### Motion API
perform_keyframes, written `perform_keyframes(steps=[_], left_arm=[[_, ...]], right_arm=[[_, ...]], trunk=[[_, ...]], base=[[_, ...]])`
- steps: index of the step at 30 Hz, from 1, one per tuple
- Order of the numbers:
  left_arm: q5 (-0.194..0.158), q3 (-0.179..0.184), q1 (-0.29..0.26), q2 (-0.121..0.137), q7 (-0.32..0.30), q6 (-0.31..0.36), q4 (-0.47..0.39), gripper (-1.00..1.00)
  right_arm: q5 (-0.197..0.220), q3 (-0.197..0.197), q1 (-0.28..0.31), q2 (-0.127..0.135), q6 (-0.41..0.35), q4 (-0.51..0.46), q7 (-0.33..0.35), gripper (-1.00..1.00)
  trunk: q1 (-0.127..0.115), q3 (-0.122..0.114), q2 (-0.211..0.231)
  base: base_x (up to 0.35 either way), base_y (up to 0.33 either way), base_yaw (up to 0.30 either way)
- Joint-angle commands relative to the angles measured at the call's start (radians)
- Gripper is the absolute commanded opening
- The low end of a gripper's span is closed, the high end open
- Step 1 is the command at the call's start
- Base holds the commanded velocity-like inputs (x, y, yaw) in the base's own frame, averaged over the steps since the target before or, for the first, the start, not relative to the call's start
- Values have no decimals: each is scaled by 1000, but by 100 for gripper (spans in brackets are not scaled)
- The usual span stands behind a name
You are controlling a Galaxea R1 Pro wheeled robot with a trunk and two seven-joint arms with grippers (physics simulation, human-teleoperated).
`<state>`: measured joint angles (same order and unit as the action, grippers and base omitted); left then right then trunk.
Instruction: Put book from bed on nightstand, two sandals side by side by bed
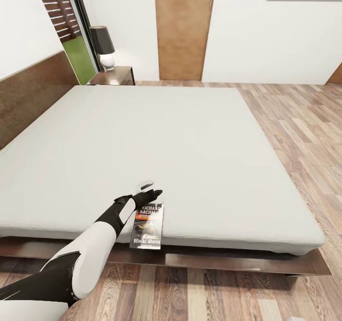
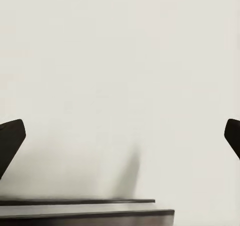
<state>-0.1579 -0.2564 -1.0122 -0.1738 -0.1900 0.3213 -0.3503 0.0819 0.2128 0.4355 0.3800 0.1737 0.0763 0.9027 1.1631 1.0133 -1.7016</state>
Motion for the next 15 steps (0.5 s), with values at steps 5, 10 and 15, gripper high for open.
perform_keyframes(steps=[5, 10, 15], left_arm=[[-6, -6, 0, -1, -2, 10, -2, 100], [-6, -6, 0, -1, -2, 10, -2, 100], [-6, -6, 0, -1, -2, 10, -3, 100]], right_arm=[[9, -3, 2, 0, 4, 4, 4, 100], [9, -3, 2, 0, 4, 4, 5, 100], [9, -3, 2, 0, 4, 4, 4, 100]], trunk=[[-15, -12, 28], [-35, -28, 63], [-54, -43, 98]], base=[[0, 0, 0], [0, 0, 0], [0, 0, 0]])
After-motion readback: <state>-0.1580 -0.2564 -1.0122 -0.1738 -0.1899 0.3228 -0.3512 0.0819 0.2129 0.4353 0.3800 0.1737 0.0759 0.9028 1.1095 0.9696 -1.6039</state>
